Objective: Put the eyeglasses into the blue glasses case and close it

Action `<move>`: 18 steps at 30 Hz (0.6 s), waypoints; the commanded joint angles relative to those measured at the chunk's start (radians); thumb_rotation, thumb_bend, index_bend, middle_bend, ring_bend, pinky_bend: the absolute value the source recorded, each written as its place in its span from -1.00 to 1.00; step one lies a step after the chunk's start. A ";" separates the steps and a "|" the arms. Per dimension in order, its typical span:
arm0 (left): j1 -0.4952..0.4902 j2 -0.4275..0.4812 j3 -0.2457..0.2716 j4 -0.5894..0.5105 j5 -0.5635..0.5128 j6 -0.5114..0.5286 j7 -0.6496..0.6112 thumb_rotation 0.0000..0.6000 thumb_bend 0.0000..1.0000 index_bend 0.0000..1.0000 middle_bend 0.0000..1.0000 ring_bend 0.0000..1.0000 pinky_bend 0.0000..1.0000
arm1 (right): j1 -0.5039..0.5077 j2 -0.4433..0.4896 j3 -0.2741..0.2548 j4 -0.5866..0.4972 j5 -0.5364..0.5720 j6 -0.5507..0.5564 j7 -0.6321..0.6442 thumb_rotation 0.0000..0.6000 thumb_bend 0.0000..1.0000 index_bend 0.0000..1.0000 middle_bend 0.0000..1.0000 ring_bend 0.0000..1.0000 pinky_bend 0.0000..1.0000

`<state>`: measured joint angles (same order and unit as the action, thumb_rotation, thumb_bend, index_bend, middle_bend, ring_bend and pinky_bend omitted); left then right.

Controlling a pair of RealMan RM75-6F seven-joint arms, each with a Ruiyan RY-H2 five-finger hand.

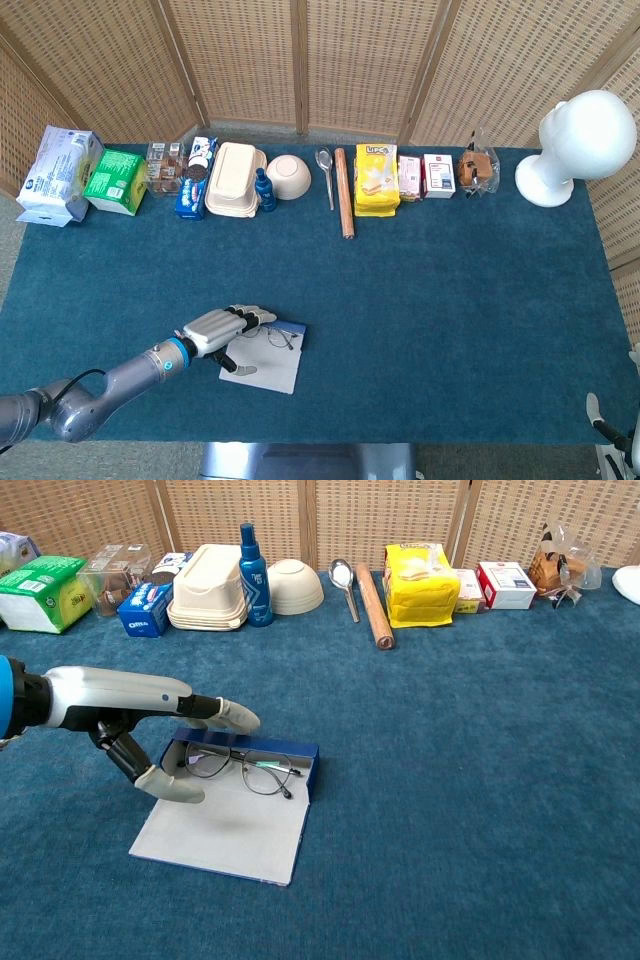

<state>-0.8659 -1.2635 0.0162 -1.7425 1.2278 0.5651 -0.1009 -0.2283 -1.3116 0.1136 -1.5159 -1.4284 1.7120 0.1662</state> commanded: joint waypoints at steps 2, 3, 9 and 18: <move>0.004 0.006 0.003 -0.009 0.014 -0.006 -0.012 0.26 -0.55 -0.92 -0.84 -1.00 -0.89 | -0.001 0.001 0.000 -0.002 -0.001 0.002 -0.001 1.00 -0.34 -1.00 -0.63 -1.00 -0.82; 0.005 0.007 0.003 -0.010 0.018 -0.007 -0.014 0.26 -0.55 -0.92 -0.84 -1.00 -0.89 | -0.001 0.001 0.000 -0.002 -0.001 0.002 -0.001 1.00 -0.34 -1.00 -0.63 -1.00 -0.82; 0.011 0.018 0.014 -0.038 0.052 -0.017 -0.030 0.25 -0.55 -0.92 -0.84 -1.00 -0.89 | -0.002 0.002 -0.001 -0.006 -0.003 0.006 -0.003 1.00 -0.34 -1.00 -0.63 -1.00 -0.82; 0.034 0.042 0.037 -0.077 0.115 -0.006 -0.055 0.25 -0.55 -0.93 -0.84 -1.00 -0.90 | 0.000 0.004 -0.003 -0.010 -0.008 0.009 -0.006 1.00 -0.34 -1.00 -0.63 -1.00 -0.82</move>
<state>-0.8346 -1.2232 0.0509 -1.8166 1.3397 0.5574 -0.1534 -0.2288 -1.3075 0.1107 -1.5255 -1.4365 1.7207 0.1605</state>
